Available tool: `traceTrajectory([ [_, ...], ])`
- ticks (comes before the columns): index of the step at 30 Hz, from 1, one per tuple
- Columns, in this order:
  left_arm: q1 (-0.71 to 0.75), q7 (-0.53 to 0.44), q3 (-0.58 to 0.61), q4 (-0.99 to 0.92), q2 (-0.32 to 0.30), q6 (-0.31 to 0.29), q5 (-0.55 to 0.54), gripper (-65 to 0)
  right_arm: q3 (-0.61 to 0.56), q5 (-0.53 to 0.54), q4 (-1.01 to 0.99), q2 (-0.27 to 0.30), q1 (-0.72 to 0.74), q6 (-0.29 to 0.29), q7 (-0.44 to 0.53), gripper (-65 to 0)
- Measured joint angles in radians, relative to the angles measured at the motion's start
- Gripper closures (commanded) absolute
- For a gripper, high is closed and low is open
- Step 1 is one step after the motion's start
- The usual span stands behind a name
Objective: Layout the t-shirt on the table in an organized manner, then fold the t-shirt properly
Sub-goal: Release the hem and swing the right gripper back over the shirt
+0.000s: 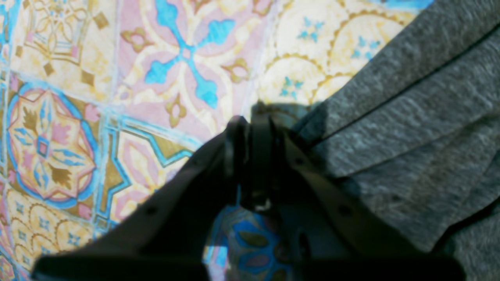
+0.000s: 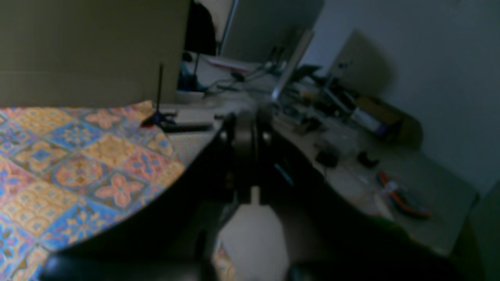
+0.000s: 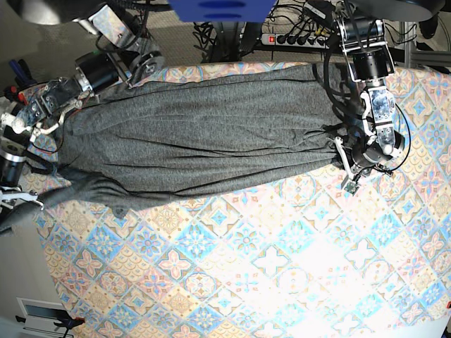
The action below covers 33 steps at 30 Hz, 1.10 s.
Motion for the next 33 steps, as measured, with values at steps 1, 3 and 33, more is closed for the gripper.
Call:
traceTrajectory([
  [1, -0.005, 0.004, 0.0, -0.001, 0.0, -0.002, 0.0, -4.3, -0.001, 0.009, 0.005, 0.002, -0.021, -0.004, 0.013, 0.0],
  [3, -0.018, 0.006, 0.0, -0.002, 0.002, 0.0, 0.005, -4.3, -0.009, 0.01, 0.005, 0.002, -0.094, 0.0, 0.022, 0.0],
  [33, -0.024, 0.008, 0.002, -0.003, 0.047, 0.003, 0.011, -4.3, -0.695, 0.002, 0.005, 0.003, -0.688, 0.004, 0.334, 0.0],
])
